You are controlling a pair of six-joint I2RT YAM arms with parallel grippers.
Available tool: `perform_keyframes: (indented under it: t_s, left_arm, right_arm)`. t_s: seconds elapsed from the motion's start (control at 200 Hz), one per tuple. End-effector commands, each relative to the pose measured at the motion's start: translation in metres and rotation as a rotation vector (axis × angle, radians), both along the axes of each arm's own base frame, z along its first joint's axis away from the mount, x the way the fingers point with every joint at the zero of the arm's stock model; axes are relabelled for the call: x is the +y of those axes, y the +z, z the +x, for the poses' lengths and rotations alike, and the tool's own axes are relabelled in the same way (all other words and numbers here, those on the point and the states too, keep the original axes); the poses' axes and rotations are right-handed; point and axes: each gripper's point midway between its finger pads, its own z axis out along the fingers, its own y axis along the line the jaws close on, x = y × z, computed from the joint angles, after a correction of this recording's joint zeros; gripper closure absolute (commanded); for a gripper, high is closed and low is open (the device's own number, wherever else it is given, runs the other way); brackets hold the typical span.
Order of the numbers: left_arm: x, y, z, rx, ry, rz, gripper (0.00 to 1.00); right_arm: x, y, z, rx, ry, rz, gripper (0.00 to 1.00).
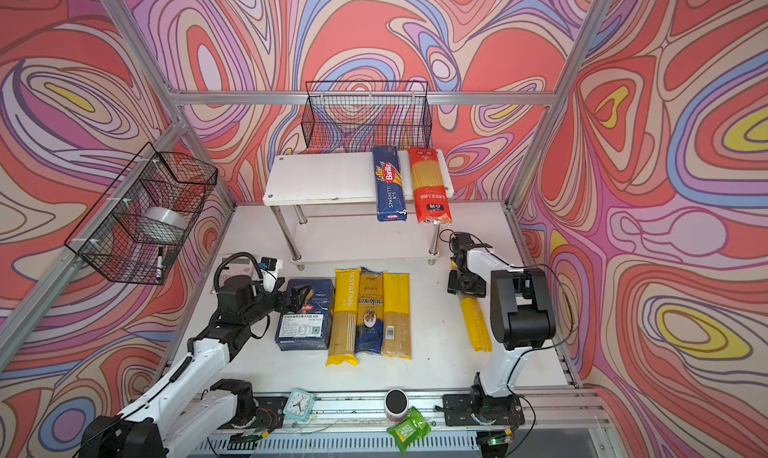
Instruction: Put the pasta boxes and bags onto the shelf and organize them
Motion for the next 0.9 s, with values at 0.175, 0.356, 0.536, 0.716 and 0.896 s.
perform_keyframes:
  t_s: [0.175,0.356,0.536,0.716,0.896]
  left_arm:
    - [-0.001,0.01,0.001,-0.033,-0.001,-0.004,0.0]
    - [-0.001,0.01,0.001,-0.032,0.0,-0.004,0.0]
    - [-0.001,0.009,0.001,-0.031,0.001,-0.003,0.0]
    - [-0.001,0.009,0.001,-0.029,0.0,-0.003,0.0]
    - [0.0,0.01,0.002,-0.032,0.003,-0.003,0.0]
  right_arm:
    - [0.002,-0.005,-0.02,0.08,-0.039,0.013,0.43]
    - [0.002,-0.012,-0.017,0.074,-0.039,0.016,0.59]
    - [0.004,-0.004,-0.014,0.025,-0.031,0.028,0.69]
    - [0.002,0.02,-0.008,-0.081,-0.024,0.021,0.8]
    - [0.005,0.027,-0.01,-0.123,-0.029,0.05,0.91]
